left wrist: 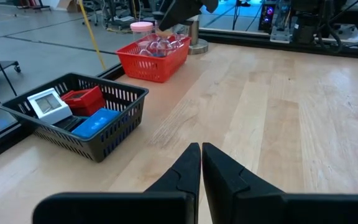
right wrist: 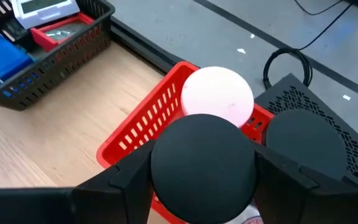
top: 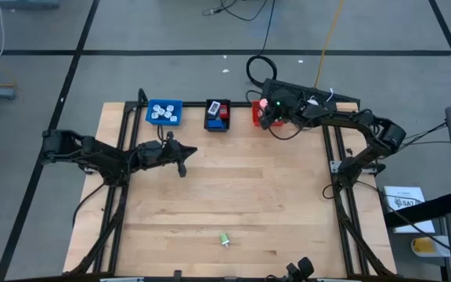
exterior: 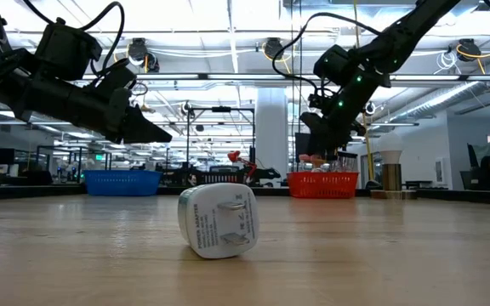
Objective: Pick & Place Office items
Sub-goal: Put the black hourglass into the red bin, then put the green charger adapter into the blue bin
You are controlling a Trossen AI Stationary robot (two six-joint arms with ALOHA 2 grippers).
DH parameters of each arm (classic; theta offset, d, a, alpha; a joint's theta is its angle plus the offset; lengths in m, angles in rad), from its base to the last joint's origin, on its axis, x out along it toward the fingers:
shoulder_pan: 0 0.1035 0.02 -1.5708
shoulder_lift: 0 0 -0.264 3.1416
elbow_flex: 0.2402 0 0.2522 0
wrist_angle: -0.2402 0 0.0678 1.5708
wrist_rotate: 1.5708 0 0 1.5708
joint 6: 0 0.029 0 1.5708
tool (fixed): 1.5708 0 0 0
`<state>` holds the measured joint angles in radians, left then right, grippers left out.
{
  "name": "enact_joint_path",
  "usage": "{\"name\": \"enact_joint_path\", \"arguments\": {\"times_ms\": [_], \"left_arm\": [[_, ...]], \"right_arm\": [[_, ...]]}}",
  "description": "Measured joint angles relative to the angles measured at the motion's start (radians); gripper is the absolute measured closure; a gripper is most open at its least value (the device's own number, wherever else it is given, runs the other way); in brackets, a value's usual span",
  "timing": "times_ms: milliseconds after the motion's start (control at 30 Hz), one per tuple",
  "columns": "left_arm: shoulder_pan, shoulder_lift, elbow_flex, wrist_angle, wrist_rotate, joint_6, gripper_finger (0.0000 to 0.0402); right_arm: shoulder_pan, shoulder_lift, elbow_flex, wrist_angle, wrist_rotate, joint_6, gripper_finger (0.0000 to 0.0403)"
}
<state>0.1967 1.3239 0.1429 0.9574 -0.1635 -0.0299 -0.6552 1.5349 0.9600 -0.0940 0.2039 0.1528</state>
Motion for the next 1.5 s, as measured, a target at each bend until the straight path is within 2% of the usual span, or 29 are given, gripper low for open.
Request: {"name": "enact_joint_path", "arguments": {"times_ms": [467, 900, 1100, 1267, 1367, 1500], "left_arm": [[0.0, 0.0, 0.0, 0.0, 0.0, 0.0, 0.038], [0.0, 0.0, 0.0, 0.0, 0.0, -0.001, 0.038], [-0.001, 0.0, 0.0, 0.0, 0.031, -0.015, 0.038], [-0.002, 0.0, 0.0, -0.021, 0.085, -0.063, 0.038], [-0.029, 0.0, 0.0, -0.028, 0.106, -0.048, 0.038], [-0.108, 0.0, 0.019, -0.046, 0.111, 0.005, 0.0381]], "right_arm": [[-0.004, 0.0, -0.032, 0.018, -0.025, 0.014, 0.019], [-0.005, -0.001, -0.036, 0.065, -0.02, -0.013, 0.0124], [0.001, -0.06, -0.03, 0.074, 0.035, -0.063, 0.012], [0.03, -0.187, -0.028, 0.02, 0.05, -0.076, 0.0165], [0.078, -0.275, -0.041, -0.034, 0.056, -0.086, 0.022], [0.179, -0.376, -0.14, -0.041, 0.055, -0.086, 0.0313]]}}
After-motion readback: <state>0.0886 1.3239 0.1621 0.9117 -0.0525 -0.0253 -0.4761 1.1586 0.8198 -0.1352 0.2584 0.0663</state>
